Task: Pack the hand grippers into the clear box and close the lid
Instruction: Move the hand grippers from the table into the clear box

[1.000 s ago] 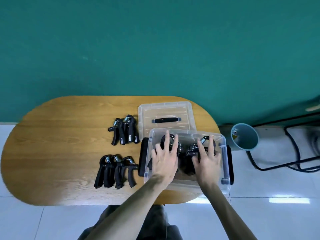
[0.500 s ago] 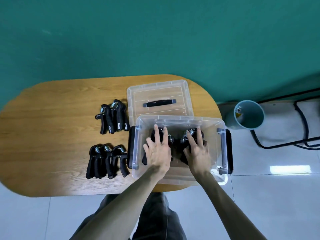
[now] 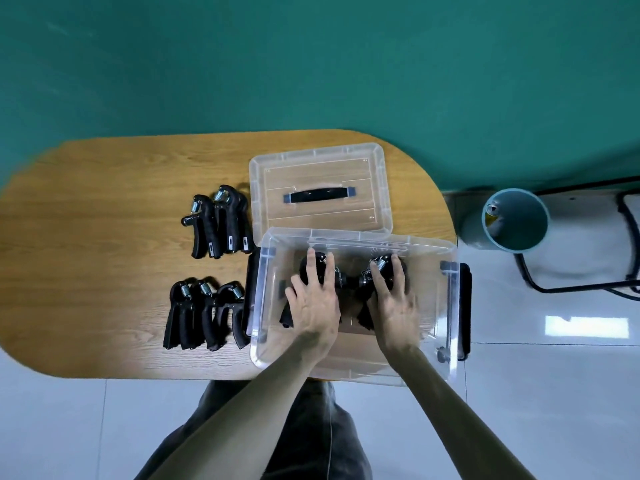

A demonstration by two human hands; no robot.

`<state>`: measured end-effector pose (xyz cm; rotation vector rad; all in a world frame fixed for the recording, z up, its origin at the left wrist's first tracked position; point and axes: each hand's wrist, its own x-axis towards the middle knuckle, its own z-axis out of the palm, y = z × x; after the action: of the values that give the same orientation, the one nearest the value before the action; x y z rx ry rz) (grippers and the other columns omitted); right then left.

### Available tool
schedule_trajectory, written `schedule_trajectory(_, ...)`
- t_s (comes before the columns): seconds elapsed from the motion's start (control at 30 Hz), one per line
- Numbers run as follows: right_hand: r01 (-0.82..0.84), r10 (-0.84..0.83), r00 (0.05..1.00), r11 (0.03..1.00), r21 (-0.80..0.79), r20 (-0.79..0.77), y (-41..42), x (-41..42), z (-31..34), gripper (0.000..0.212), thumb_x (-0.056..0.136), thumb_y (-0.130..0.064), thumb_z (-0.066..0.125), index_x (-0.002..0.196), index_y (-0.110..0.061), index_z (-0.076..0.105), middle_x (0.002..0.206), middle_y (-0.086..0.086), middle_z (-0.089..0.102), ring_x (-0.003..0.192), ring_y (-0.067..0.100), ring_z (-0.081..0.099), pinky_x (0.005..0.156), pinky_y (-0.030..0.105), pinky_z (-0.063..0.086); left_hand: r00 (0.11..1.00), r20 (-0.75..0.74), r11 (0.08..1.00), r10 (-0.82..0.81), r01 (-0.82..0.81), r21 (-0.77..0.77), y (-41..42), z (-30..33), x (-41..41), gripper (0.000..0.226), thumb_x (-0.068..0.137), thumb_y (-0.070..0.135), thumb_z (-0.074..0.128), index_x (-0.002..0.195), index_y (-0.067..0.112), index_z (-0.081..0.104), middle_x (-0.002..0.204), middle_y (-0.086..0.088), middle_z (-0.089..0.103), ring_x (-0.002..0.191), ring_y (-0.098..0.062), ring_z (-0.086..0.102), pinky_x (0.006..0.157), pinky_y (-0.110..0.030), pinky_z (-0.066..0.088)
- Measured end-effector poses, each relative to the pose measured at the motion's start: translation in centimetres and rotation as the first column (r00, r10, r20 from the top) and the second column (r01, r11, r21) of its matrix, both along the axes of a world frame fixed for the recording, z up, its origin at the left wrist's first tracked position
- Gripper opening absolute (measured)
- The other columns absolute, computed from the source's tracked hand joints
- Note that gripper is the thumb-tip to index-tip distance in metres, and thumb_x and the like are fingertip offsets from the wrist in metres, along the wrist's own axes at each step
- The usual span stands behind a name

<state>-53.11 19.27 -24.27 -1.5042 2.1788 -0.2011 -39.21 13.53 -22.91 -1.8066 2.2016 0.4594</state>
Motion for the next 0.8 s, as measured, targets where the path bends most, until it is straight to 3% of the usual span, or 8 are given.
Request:
schedule_trajectory(0.1,-0.011,0.012,1.0,0.999,0.043,-0.024,0.2,0.1,-0.2,0.082,0.094,-0.008,0.063,0.158,-0.032,0.018,0.169,0.009,-0.002,0.147,0.042,0.029,0.083,0.046,0.054,1.0,0.019,1.0,-0.004,0.004,0.009,-0.2,-0.3,0.0,0.095,0.092,0.003,0.059,0.162,0.028,0.001,0.169,-0.013,0.003,0.101,-0.03,0.041,0.092,-0.049,0.045)
schedule_trajectory(0.17,-0.003,0.007,0.999,0.997,0.082,-0.046,0.1,0.2,-0.4,0.086,0.093,-0.008,0.065,0.159,-0.032,0.017,0.169,0.012,-0.003,0.143,0.047,0.033,0.095,0.052,0.05,1.0,0.023,1.0,-0.012,0.012,0.01,-0.3,-0.2,0.0,0.09,0.094,0.007,0.058,0.162,0.027,0.002,0.169,-0.013,0.005,0.103,-0.031,0.043,0.093,-0.049,0.045)
schedule_trajectory(0.27,-0.018,0.026,0.997,0.995,0.1,-0.078,-0.1,0.4,-0.2,0.07,0.098,-0.022,0.056,0.158,-0.03,0.021,0.168,0.016,0.004,0.146,0.049,0.025,0.112,0.064,0.028,1.0,-0.02,1.0,-0.007,0.007,0.009,-0.4,-0.1,0.3,0.081,0.1,0.019,0.052,0.163,0.029,0.001,0.169,-0.014,0.003,0.105,-0.031,0.044,0.092,-0.049,0.044)
schedule_trajectory(0.37,0.004,0.003,0.994,0.998,0.066,-0.113,-0.5,0.6,0.6,0.057,0.102,-0.037,0.037,0.157,-0.027,0.028,0.165,0.019,0.017,0.151,0.044,0.014,0.117,0.063,0.019,0.997,-0.068,1.0,-0.028,0.027,-0.017,-0.5,0.1,0.8,0.071,0.105,0.038,0.04,0.162,0.029,0.0,0.169,-0.015,-0.004,0.106,-0.031,0.045,0.09,-0.049,0.043)
schedule_trajectory(0.47,-0.023,0.026,0.993,0.999,0.026,-0.117,-0.8,1.0,1.6,0.058,0.103,-0.042,0.035,0.157,-0.023,0.031,0.163,0.02,0.024,0.151,0.042,0.017,0.119,0.06,0.023,0.998,-0.061,0.998,-0.036,0.033,-0.045,-0.4,0.8,1.1,0.07,0.104,0.047,0.033,0.163,0.021,0.004,0.169,-0.018,-0.011,0.115,-0.034,0.047,0.091,-0.048,0.043)
schedule_trajectory(0.53,-0.043,0.043,0.992,0.999,-0.003,-0.119,-0.9,1.0,2.1,0.058,0.103,-0.043,0.037,0.155,-0.019,0.035,0.161,0.02,0.029,0.15,0.041,0.021,0.117,0.059,0.027,0.997,-0.059,0.997,-0.043,0.04,-0.066,-0.5,1.5,1.3,0.071,0.103,0.047,0.036,0.162,0.016,0.012,0.169,-0.019,-0.006,0.128,-0.039,0.045,0.093,-0.048,0.044)
schedule_trajectory(0.63,-0.064,0.056,0.99,0.997,-0.054,-0.132,-1.2,1.1,3.8,0.056,0.102,-0.042,0.039,0.15,-0.014,0.042,0.157,0.019,0.036,0.146,0.039,0.03,0.113,0.057,0.034,0.98,-0.071,0.978,-0.188,0.18,-0.102,-0.7,3.1,2.4,0.067,0.101,0.045,0.042,0.159,0.014,0.027,0.169,-0.02,0.006,0.144,-0.04,0.034,0.1,-0.05,0.044)
schedule_trajectory(0.8,-0.06,0.036,0.99,0.982,-0.18,-0.139,-2.5,2.4,7.0,0.048,0.102,-0.038,0.039,0.142,-0.013,0.05,0.149,0.014,0.046,0.135,0.037,0.041,0.106,0.055,0.039,0.952,-0.127,0.954,-0.28,0.26,-0.152,-1.8,5.5,4.6,0.057,0.103,0.04,0.042,0.154,0.015,0.034,0.169,-0.014,0.013,0.149,-0.034,0.026,0.114,-0.052,0.036)
